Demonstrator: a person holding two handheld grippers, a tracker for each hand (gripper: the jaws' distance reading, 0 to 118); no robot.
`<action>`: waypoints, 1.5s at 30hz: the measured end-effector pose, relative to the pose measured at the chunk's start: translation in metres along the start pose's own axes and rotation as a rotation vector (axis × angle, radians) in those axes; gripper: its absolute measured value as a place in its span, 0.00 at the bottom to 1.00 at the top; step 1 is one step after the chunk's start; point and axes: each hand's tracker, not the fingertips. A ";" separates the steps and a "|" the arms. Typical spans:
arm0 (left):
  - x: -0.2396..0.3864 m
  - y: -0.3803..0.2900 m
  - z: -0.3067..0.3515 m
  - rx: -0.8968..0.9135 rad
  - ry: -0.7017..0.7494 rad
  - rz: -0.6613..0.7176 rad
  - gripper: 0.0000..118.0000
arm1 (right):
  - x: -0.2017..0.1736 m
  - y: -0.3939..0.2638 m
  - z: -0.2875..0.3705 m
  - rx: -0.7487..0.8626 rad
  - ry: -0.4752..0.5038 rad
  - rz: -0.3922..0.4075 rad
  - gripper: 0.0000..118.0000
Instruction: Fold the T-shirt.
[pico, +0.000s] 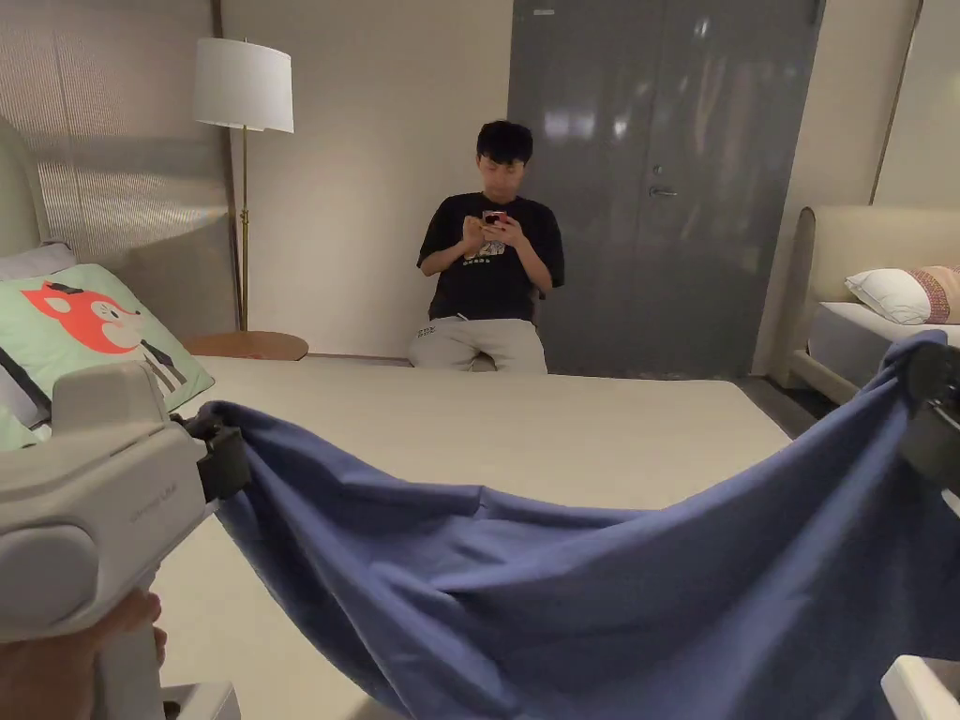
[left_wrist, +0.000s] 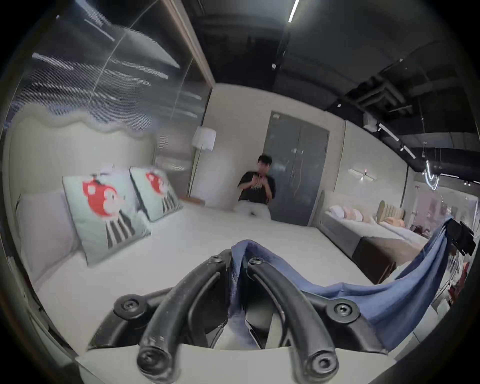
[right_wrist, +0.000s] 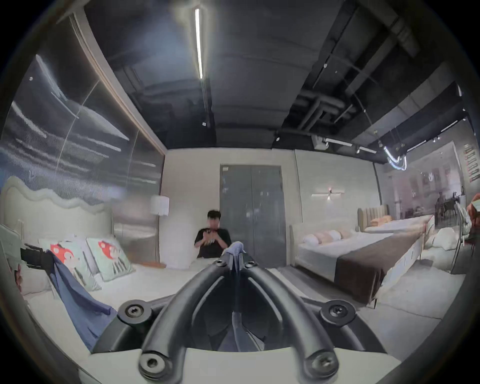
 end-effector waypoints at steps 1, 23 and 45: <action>0.003 0.014 -0.002 0.019 -0.003 0.002 0.02 | 0.002 0.010 -0.004 0.017 0.001 0.000 0.03; 0.013 0.178 -0.080 0.172 0.051 -0.064 0.02 | 0.017 0.112 -0.147 0.143 -0.020 0.000 0.03; 0.023 0.215 -0.325 0.148 0.123 -0.082 0.02 | 0.004 0.060 -0.384 0.083 -0.064 0.080 0.03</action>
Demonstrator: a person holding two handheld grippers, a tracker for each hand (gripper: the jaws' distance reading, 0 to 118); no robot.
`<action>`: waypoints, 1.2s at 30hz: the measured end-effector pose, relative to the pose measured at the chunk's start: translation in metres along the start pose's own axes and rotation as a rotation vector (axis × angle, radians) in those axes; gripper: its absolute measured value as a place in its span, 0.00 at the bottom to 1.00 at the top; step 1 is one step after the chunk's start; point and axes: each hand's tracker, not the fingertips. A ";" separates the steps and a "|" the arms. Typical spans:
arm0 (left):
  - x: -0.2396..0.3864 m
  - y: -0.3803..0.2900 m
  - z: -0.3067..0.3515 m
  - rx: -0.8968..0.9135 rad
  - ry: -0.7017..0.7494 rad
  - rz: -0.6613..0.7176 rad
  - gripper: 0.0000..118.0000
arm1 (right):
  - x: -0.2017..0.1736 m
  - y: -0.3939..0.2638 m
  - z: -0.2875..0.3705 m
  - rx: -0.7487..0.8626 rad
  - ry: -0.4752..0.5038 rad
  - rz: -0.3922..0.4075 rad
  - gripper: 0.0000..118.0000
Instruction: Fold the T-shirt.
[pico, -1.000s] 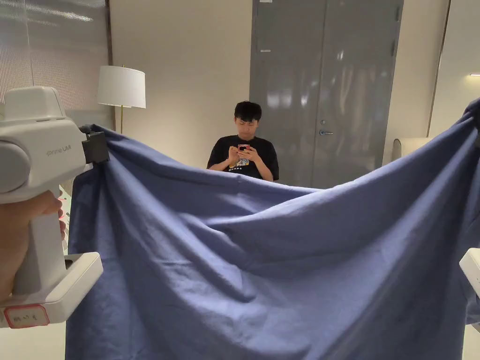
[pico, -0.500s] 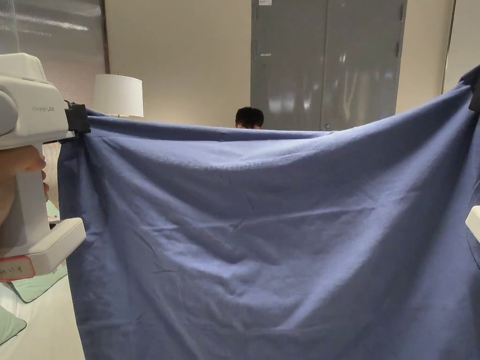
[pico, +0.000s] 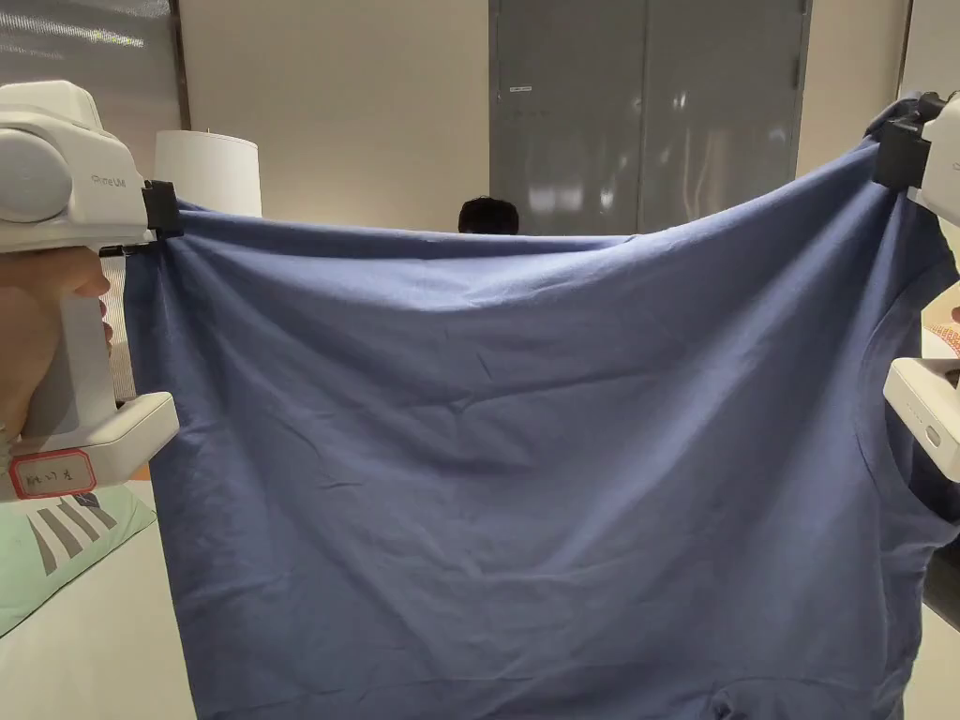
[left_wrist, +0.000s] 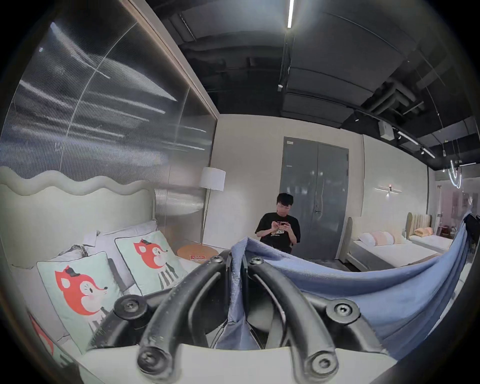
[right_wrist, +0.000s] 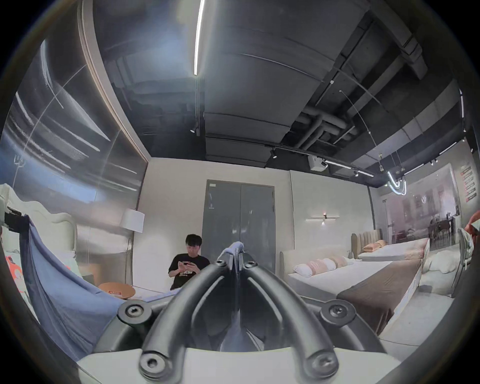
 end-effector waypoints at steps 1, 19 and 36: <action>0.001 -0.002 -0.009 0.002 0.001 0.003 0.02 | 0.000 -0.004 -0.010 -0.006 -0.006 0.000 0.03; 0.003 -0.069 -0.037 -0.038 0.006 0.029 0.02 | -0.010 -0.085 -0.022 -0.149 -0.001 0.001 0.03; -0.047 -0.160 0.125 -0.284 -0.040 0.013 0.02 | 0.017 -0.129 0.184 -0.367 0.048 0.005 0.03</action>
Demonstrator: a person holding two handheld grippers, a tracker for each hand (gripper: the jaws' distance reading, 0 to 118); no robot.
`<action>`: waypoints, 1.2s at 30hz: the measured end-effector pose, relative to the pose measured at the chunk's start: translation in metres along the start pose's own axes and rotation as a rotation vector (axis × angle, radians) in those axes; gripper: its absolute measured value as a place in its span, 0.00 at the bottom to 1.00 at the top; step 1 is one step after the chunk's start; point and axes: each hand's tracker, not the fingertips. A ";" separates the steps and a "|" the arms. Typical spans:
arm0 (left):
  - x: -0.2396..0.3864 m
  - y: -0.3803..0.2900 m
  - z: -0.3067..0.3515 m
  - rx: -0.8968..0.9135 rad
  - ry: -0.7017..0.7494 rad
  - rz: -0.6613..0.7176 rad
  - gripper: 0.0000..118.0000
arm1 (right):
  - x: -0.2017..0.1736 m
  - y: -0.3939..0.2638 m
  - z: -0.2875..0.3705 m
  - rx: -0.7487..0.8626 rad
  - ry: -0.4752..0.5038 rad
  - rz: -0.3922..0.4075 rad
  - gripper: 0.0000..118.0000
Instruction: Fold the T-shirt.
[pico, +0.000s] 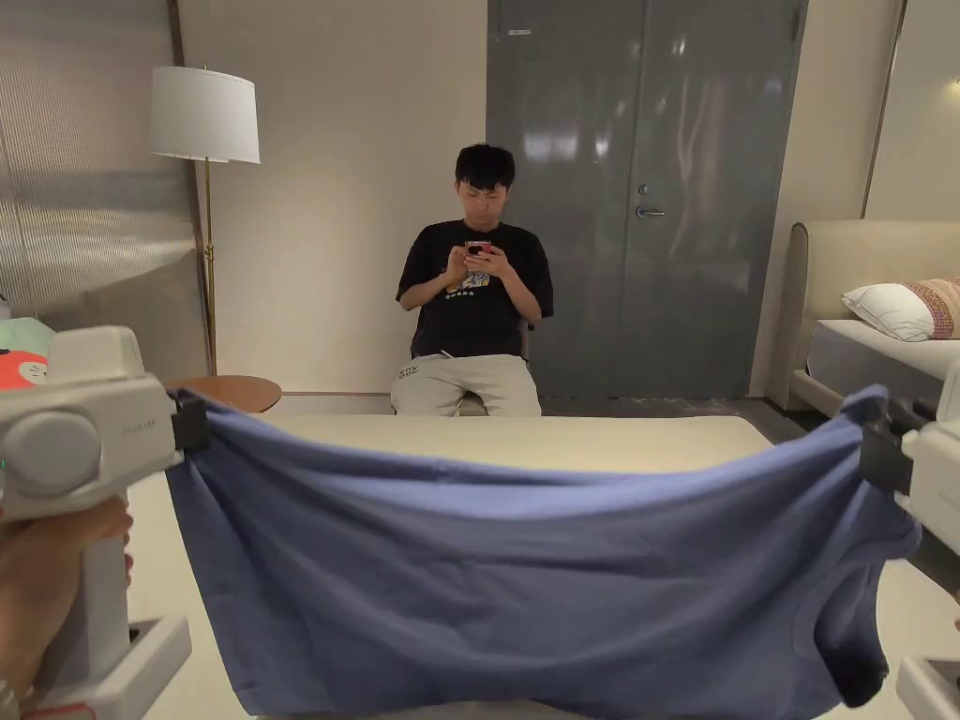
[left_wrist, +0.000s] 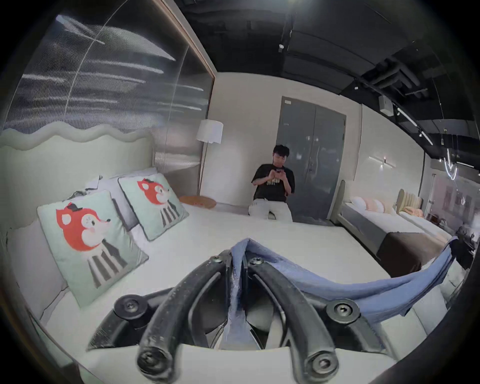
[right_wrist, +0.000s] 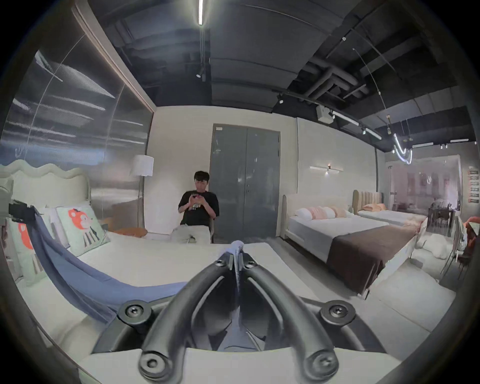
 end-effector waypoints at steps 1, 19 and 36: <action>-0.003 -0.012 0.011 -0.032 -0.005 -0.011 0.02 | 0.003 -0.010 0.015 -0.019 0.007 -0.015 0.03; -0.089 -0.237 0.147 -0.474 0.042 -0.023 0.02 | 0.015 -0.187 0.215 -0.471 0.082 -0.015 0.03; -0.114 -0.325 0.137 -0.786 0.075 -0.012 0.02 | 0.032 -0.291 0.224 -0.827 0.062 0.042 0.03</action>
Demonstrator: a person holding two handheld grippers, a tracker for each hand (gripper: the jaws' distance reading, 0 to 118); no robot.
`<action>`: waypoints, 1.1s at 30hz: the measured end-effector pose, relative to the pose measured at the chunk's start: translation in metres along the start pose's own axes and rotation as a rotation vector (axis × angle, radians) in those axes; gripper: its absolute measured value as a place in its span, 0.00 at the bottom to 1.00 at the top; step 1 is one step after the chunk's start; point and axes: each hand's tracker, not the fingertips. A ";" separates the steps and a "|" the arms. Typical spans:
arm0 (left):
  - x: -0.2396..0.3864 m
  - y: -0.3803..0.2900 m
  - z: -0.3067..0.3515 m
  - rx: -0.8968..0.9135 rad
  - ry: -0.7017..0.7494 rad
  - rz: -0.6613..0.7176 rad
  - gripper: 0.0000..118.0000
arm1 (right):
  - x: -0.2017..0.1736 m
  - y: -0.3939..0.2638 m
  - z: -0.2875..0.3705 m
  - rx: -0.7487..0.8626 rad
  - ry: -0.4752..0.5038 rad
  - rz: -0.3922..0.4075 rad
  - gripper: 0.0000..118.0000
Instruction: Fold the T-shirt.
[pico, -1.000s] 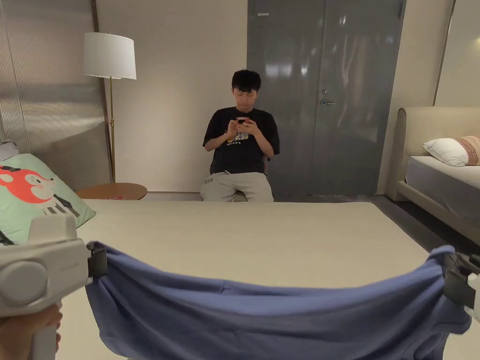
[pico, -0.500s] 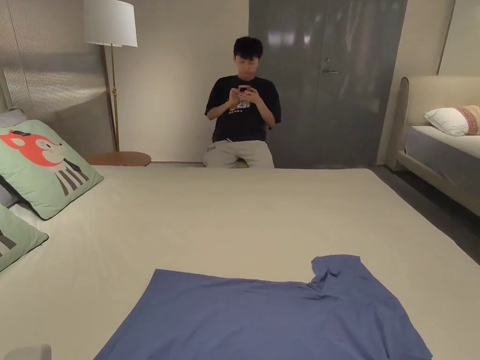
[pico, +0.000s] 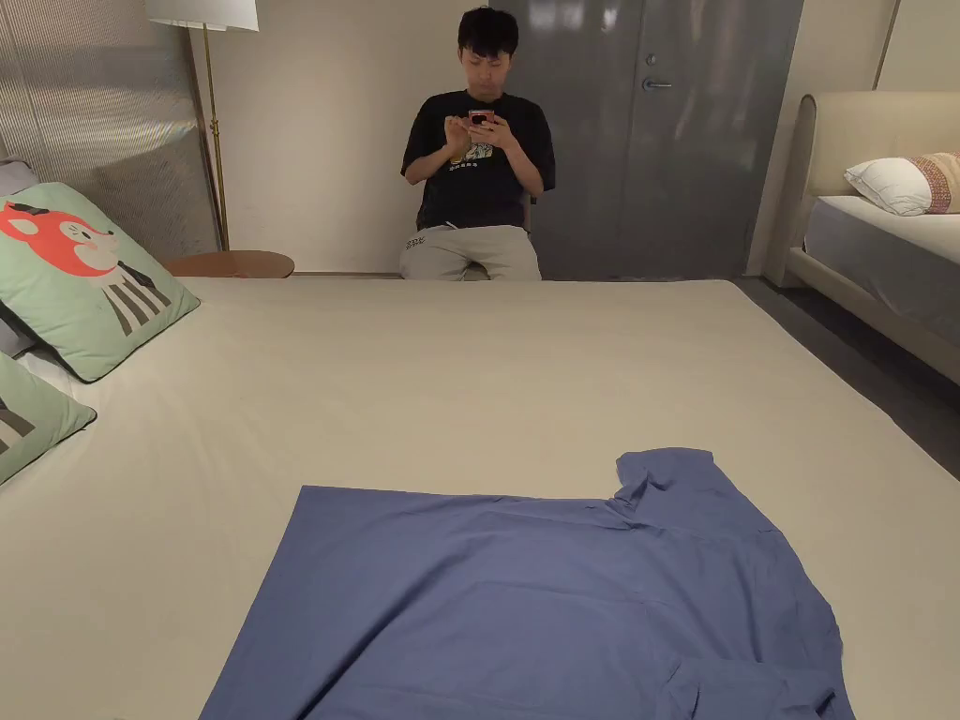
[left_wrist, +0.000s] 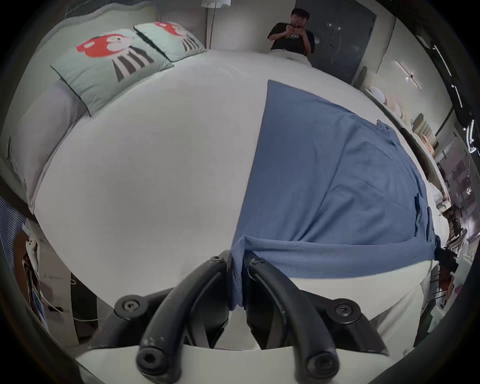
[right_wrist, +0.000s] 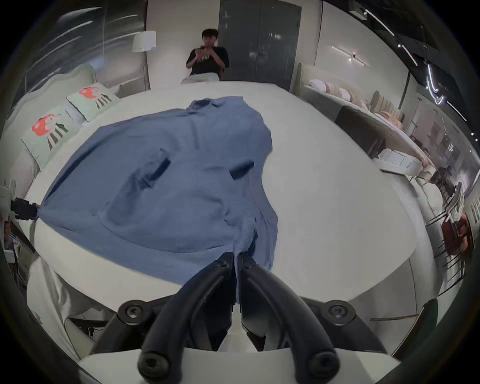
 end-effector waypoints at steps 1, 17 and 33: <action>0.000 -0.001 0.000 0.001 -0.002 0.002 0.02 | 0.000 -0.002 -0.001 -0.001 -0.003 -0.003 0.03; 0.015 0.002 0.102 0.596 -0.007 -0.014 0.77 | -0.019 0.038 0.075 0.539 -0.182 -0.086 0.83; 0.019 -0.004 0.098 0.539 -0.092 -0.011 0.00 | -0.043 0.054 0.077 0.624 -0.118 -0.148 0.01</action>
